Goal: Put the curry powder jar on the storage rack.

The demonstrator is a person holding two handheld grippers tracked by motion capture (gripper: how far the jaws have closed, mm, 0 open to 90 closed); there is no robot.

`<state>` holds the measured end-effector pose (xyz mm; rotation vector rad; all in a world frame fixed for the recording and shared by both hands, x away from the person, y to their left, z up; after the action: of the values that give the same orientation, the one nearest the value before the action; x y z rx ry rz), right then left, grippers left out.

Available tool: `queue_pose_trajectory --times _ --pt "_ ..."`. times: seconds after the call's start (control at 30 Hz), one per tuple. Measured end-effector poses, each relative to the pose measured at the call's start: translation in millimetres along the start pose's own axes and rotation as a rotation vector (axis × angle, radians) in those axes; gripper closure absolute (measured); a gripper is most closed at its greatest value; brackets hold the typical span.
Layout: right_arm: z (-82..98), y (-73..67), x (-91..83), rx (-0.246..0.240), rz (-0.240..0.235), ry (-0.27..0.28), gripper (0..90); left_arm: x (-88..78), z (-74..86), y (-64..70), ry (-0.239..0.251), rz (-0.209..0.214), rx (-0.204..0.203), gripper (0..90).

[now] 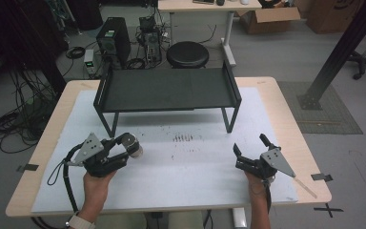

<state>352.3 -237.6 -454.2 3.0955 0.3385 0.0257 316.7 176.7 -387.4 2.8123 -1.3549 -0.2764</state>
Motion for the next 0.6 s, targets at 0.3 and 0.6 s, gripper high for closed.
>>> queue_pose_trajectory --times 0.3,0.6 --pt "0.0 0.1 0.1 0.001 0.001 -0.001 0.0 -0.5 -21.1 -6.6 0.027 0.003 -0.001 48.7" --pt "-0.1 -0.1 -0.1 -0.002 0.001 0.002 0.0 -4.4 -42.4 -12.7 0.056 0.005 0.0 48.7"
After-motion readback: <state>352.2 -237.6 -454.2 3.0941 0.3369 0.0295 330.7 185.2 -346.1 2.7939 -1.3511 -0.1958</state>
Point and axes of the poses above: each handheld gripper's, and its own axes: x roughly forward along the jaws, z roughly out of its underside, y roughly to its right, the point moved 6 cm from there along x, roughly forward along the jaws, and after that the axes turned 8 degrees about z, right-handed, at the moved point
